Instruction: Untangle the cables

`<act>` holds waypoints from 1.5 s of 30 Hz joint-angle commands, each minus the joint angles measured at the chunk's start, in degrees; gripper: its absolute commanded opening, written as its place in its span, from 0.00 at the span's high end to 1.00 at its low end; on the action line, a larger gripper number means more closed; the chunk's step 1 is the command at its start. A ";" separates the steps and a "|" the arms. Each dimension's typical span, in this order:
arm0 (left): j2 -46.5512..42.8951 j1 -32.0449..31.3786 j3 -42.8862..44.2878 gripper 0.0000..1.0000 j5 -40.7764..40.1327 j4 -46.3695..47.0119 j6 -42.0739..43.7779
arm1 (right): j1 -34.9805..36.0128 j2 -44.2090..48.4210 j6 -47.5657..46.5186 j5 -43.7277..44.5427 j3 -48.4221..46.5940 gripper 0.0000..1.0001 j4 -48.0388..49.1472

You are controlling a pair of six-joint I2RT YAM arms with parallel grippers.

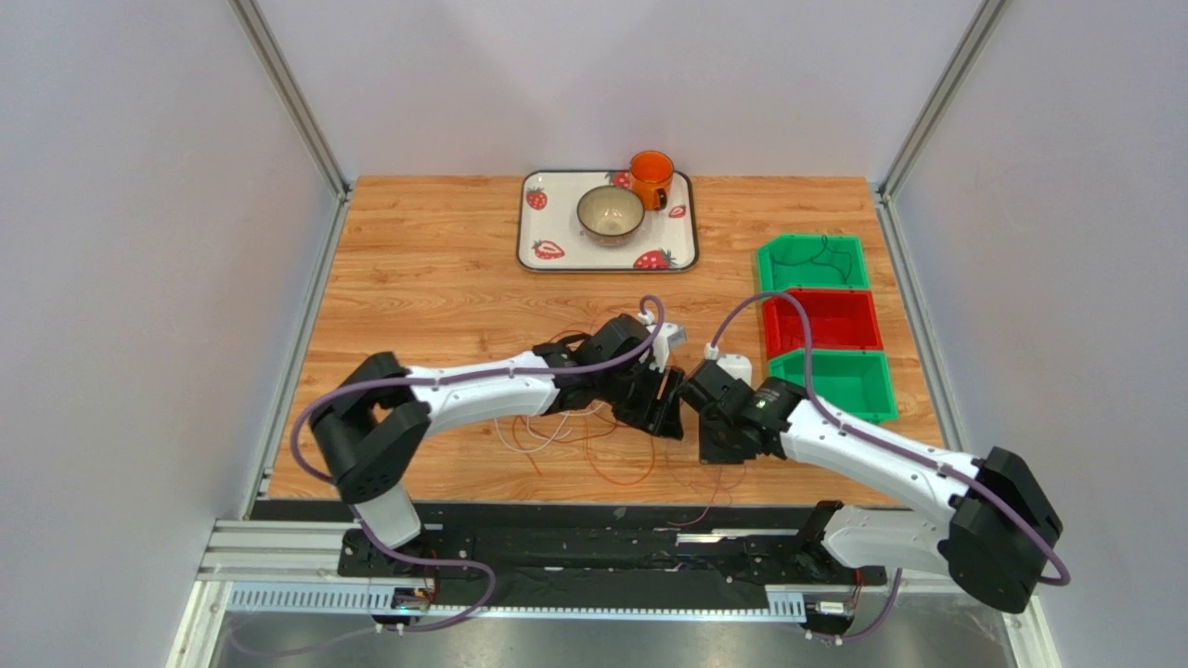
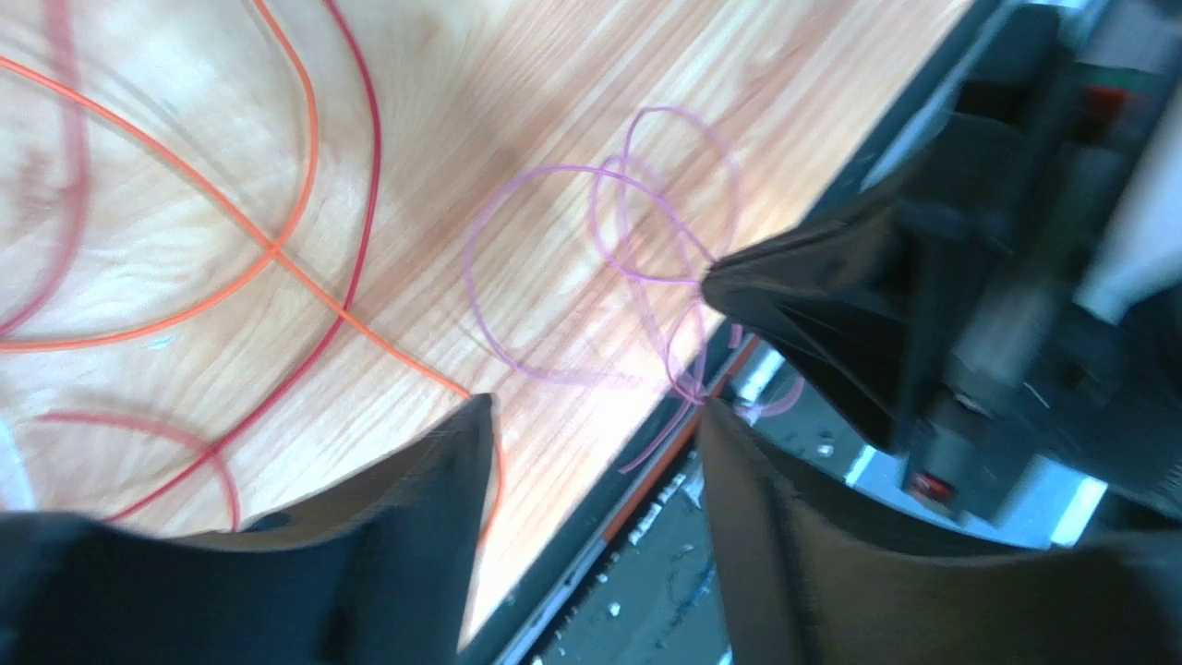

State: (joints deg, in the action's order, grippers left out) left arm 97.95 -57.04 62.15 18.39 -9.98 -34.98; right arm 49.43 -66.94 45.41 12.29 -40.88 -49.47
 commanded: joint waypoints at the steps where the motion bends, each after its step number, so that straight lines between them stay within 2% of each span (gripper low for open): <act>1: -9.94 -0.62 2.62 0.32 -4.41 -6.35 2.90 | 0.14 4.09 0.73 3.79 -5.34 1.00 -5.44; 7: -18.83 -0.62 4.91 0.22 -10.48 -16.02 5.45 | 0.14 6.12 0.12 6.95 -10.70 1.00 -9.85; 10: -22.17 -0.62 5.52 0.22 -12.67 -19.97 6.24 | 0.14 6.91 0.12 7.57 -11.15 1.00 -11.08; 17: -30.71 -0.62 5.79 0.22 -18.21 -28.33 7.56 | 0.23 6.91 1.52 3.98 -5.53 1.00 -7.31; 23: -35.63 -0.53 1.14 0.23 -20.68 -31.24 7.48 | 0.14 1.11 2.14 -0.07 0.35 1.00 -0.81; 25: -36.60 -0.53 -0.53 0.24 -20.24 -32.21 6.86 | 0.14 -0.46 2.14 0.18 1.07 0.95 0.16; 29: -40.29 -0.53 -4.66 0.25 -19.45 -31.59 5.54 | 0.14 -1.36 1.79 1.24 1.16 0.70 -0.18; 34: -44.60 -0.53 -6.25 0.25 -20.50 -34.49 5.28 | 0.14 -0.48 1.96 0.72 2.12 0.51 -0.10; 39: -48.11 -0.53 -5.11 0.25 -21.47 -37.91 5.54 | 0.58 -0.04 3.01 -0.26 2.74 0.50 0.08; 45: -50.05 -0.53 -6.16 0.26 -22.70 -39.07 5.80 | 1.55 10.32 10.38 4.48 4.41 0.52 -7.29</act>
State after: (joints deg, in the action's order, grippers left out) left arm 48.97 -57.41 55.22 -3.11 -47.53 -29.23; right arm 50.61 -63.51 49.04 12.47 -36.62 -51.51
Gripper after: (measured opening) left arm 0.747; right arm 0.496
